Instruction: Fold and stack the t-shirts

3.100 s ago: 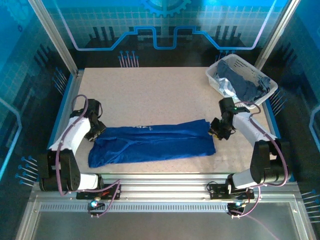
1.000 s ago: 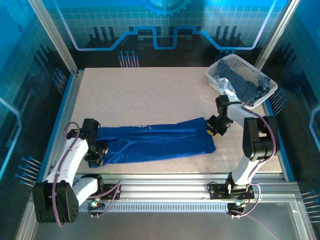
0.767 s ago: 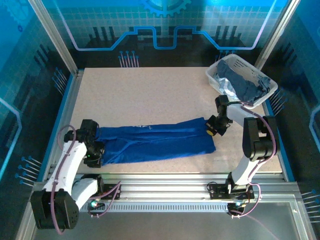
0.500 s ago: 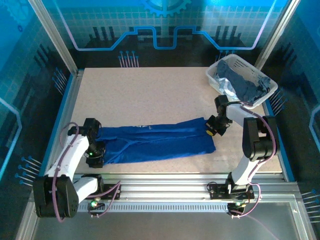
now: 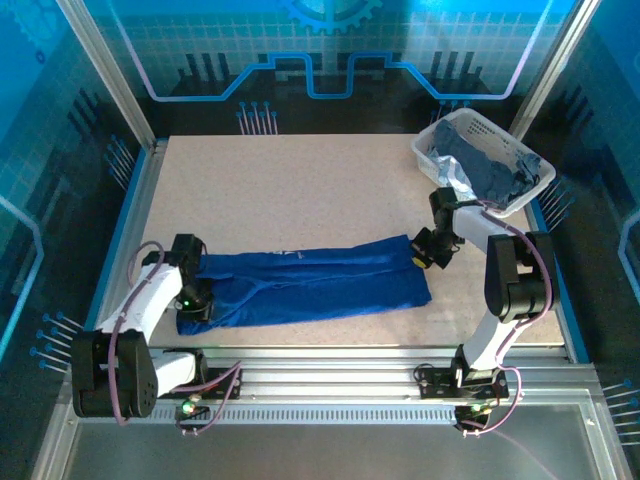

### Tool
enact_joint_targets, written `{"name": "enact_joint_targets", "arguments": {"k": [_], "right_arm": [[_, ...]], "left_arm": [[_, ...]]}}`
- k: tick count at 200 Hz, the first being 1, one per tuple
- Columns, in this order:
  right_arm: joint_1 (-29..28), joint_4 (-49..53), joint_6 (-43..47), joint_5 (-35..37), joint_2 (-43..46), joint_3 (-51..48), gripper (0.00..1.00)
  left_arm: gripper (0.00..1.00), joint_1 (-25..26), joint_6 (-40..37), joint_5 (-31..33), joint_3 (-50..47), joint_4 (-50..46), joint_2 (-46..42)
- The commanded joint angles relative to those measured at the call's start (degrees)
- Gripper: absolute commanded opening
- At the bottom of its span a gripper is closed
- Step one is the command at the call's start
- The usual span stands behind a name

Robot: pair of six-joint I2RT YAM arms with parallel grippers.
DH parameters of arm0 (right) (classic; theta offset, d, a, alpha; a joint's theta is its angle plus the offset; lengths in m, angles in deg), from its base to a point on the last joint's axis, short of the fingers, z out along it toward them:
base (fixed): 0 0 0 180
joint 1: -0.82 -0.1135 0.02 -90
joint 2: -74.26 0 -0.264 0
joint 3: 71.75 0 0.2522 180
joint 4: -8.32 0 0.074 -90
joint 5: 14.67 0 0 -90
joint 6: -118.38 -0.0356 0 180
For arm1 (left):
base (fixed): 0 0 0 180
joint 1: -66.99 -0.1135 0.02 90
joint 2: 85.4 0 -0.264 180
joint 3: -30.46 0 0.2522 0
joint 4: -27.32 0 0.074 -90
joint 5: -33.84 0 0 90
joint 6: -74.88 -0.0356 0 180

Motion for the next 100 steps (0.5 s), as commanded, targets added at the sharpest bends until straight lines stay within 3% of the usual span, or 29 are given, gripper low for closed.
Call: {"name": "enact_joint_targets", "arguments": {"k": [1,52,100], "right_arm": [[-1.5,1.9,1.7,1.3,1.4,3.1,0.0],[-2.4,3.2,3.4,1.6,1.6,10.0,0.0],[-2.3,5.1,3.9,1.1,-5.6,24.1,0.0]], "left_arm": [[0.0,0.0,-5.6,3.5,5.8,-1.1,-0.6],[0.0,0.0,-15.9,3.5,16.9,6.4,2.8],[0.0,-0.4,-24.1,0.7,36.3,17.0,18.0]]}}
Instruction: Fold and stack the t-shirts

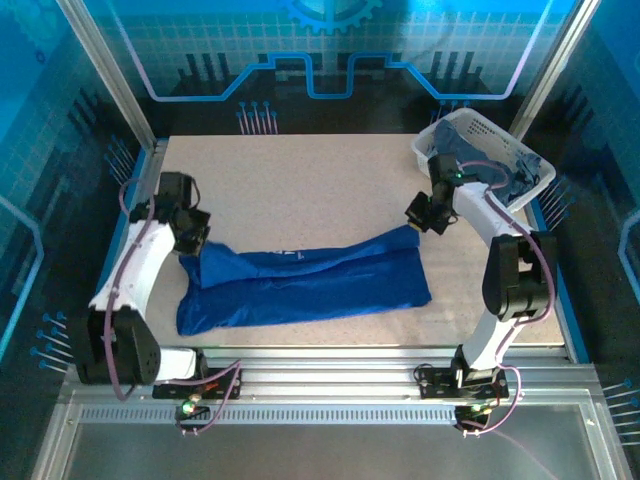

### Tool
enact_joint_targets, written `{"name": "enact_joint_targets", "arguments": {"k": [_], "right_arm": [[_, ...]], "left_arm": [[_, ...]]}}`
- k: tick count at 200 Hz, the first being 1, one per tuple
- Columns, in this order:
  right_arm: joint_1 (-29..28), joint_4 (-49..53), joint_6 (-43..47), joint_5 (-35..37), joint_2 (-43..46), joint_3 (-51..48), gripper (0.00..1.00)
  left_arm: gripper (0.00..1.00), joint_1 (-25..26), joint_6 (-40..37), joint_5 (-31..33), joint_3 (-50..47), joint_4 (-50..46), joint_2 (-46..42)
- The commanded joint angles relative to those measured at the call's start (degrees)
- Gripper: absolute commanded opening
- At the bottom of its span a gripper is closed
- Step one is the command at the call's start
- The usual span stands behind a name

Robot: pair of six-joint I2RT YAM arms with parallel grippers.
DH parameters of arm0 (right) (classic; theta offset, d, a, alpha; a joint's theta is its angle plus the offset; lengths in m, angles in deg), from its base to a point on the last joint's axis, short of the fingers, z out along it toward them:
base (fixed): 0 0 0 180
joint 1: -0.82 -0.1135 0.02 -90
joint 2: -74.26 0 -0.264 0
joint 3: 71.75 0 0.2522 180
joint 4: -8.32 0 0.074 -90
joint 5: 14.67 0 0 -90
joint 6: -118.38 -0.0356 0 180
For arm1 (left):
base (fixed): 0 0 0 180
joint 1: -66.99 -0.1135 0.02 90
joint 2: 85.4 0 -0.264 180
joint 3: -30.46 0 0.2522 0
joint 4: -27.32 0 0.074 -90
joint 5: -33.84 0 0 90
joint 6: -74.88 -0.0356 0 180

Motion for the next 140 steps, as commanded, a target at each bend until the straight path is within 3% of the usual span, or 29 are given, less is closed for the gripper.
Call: {"name": "enact_joint_targets", "arguments": {"k": [1,58,91,140], "right_arm": [[-0.4,2.1,0.9,-0.2,-4.3,6.9,0.0],[0.4,4.9,1.1,-3.8,-20.5,28.1,0.0],[0.7,7.0,1.2,-5.6,-27.7,36.0,0.0],[1.3,5.9,0.8,-7.1,-29.8,35.3,0.0]], "left_arm": [[0.0,-0.4,-7.0,-1.9,10.0,7.5,7.5],[0.0,-2.4,-17.4,-5.1,36.6,12.0,27.7],[0.0,-4.0,-19.1,-8.1,40.3,12.2,32.3],[0.0,-5.1,-20.3,-11.2,37.9,12.8,32.4]]}}
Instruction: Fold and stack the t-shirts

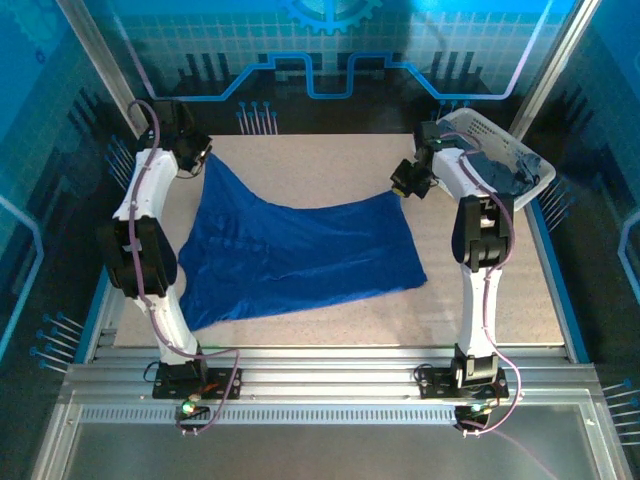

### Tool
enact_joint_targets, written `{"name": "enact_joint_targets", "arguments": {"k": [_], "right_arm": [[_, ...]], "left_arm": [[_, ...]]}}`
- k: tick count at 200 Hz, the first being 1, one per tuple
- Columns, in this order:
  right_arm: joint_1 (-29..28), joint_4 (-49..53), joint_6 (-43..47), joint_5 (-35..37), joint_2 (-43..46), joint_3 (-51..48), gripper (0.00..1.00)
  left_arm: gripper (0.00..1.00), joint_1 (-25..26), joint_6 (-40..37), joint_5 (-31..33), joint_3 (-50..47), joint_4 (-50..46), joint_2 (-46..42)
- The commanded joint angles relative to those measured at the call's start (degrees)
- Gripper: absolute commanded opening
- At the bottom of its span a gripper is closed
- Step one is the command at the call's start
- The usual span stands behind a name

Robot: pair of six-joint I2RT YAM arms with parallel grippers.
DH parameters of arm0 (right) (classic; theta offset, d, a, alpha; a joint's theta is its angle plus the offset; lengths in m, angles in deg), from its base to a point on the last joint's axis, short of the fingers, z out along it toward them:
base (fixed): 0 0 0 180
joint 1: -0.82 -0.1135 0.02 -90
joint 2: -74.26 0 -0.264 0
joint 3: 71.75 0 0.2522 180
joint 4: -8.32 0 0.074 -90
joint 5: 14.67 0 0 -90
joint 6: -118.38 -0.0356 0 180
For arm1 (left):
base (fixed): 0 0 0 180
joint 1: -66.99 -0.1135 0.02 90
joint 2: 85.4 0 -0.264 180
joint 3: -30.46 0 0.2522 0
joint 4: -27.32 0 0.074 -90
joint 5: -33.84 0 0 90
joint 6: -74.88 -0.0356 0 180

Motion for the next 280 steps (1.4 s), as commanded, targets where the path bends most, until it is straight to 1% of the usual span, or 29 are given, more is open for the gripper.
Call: {"name": "enact_joint_targets", "arguments": {"k": [1,20,43,55,80,108,121,146,178,194,209,237,253,280], "right_arm": [[1.0,1.3,0.2,-2.5,-0.9,1.1,0.0],[1.1,0.8,0.7,-3.3,-0.7,1.5,0.0],[1.6,1.3,2.1,-3.5,0.4,1.8,0.0],[1.7,1.3,2.8,-3.7,1.7,0.8,0.0],[2.0,0.8,4.5,-3.9,5.9,-3.1,0.0],[2.1,0.4,5.6,-1.8,12.4,-10.8,0.0],[2.2,0.1,5.8,-0.6,15.4,-15.0,0.0],[2.3,-1.7,5.8,0.9,19.9,-24.3,0.0],[2.5,-4.4,5.7,1.8,20.8,-34.9,0.0],[2.8,-5.7,5.3,2.0,20.9,-38.6,0.0],[2.8,-6.0,5.3,1.7,21.0,-39.7,0.0],[2.8,-4.9,5.8,2.9,21.7,-38.8,0.0],[2.8,-4.3,6.2,3.2,22.6,-37.5,0.0],[2.8,-3.3,6.3,3.3,24.6,-36.0,0.0]], "left_arm": [[0.0,-0.7,-2.3,-2.9,-0.3,0.9,-0.6],[0.0,-0.7,-2.3,-3.5,-1.1,0.9,-1.7],[0.0,-0.7,-2.2,-4.0,-3.9,1.2,-5.4],[0.0,-0.7,-2.1,-4.0,-6.9,1.6,-8.5],[0.0,-0.7,-1.0,-2.8,-16.2,2.1,-18.2],[0.0,-0.2,1.6,1.0,-28.4,0.3,-31.6],[0.0,0.6,2.8,4.3,-32.8,-3.0,-37.7],[0.0,2.6,4.3,8.2,-41.6,-7.9,-48.5],[0.0,2.8,7.4,5.2,-55.2,-13.3,-58.3],[0.0,2.8,7.8,6.7,-60.1,-15.5,-63.0],[0.0,2.8,6.6,8.1,-62.1,-16.7,-64.9],[0.0,2.8,5.4,7.8,-62.3,-17.8,-64.8],[0.0,2.8,5.3,8.7,-60.8,-18.6,-65.5],[0.0,2.8,4.1,12.1,-55.7,-20.8,-65.7]]}}
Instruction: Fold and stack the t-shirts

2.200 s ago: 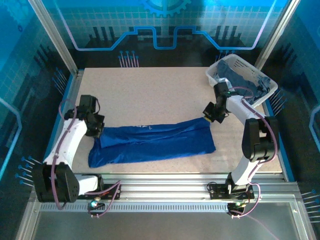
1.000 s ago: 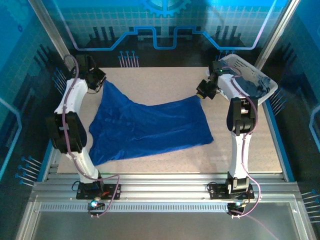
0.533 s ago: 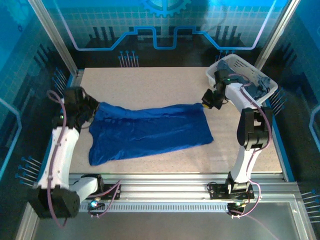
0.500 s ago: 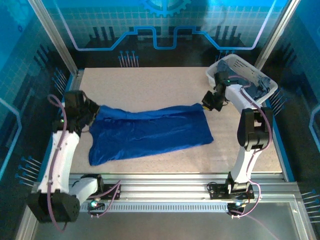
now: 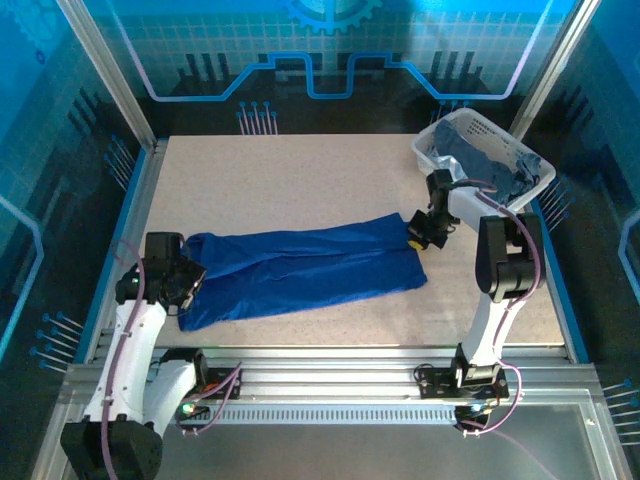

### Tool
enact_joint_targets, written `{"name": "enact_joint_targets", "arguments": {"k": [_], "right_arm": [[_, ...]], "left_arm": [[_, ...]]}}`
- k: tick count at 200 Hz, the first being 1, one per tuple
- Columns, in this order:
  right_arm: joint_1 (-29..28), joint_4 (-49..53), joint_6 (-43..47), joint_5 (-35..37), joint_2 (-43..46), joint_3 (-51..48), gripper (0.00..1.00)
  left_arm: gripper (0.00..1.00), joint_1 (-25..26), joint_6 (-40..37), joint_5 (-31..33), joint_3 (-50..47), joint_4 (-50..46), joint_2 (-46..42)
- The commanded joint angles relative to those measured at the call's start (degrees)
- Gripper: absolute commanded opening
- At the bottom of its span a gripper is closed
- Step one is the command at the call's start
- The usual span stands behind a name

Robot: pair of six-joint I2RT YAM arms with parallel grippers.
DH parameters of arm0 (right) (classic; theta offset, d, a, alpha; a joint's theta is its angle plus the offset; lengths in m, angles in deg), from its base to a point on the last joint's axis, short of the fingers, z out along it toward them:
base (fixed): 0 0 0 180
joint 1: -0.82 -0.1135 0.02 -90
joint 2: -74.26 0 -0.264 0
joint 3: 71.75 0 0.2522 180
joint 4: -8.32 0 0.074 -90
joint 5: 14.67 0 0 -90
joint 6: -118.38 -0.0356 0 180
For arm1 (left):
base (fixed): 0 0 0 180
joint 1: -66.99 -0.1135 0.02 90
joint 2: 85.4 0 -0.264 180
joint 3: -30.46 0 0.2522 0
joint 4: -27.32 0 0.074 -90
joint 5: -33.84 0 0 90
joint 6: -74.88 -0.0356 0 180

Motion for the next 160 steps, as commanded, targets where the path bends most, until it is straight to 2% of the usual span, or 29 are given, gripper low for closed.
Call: {"name": "enact_joint_targets", "arguments": {"k": [1,34,58,120,160], "right_arm": [[0.7,1.4,1.0,1.2,3.5,2.4,0.0],[0.7,2.2,0.9,0.8,5.2,3.2,0.0],[0.6,2.6,0.9,1.2,6.0,2.5,0.0],[-0.5,-0.9,-0.3,-0.1,4.1,-6.0,0.0],[-1.0,-0.6,-0.8,0.9,2.4,-6.3,0.0]], "left_arm": [[0.0,0.1,-1.5,4.3,5.6,-3.2,-1.1],[0.0,0.1,-2.6,6.5,10.9,-4.1,-1.3],[0.0,0.1,-2.6,6.6,11.1,-6.0,-1.5],[0.0,0.2,3.3,2.2,-5.3,-7.8,-8.4],[0.0,0.3,4.2,1.2,-9.6,-6.7,-7.7]]}}
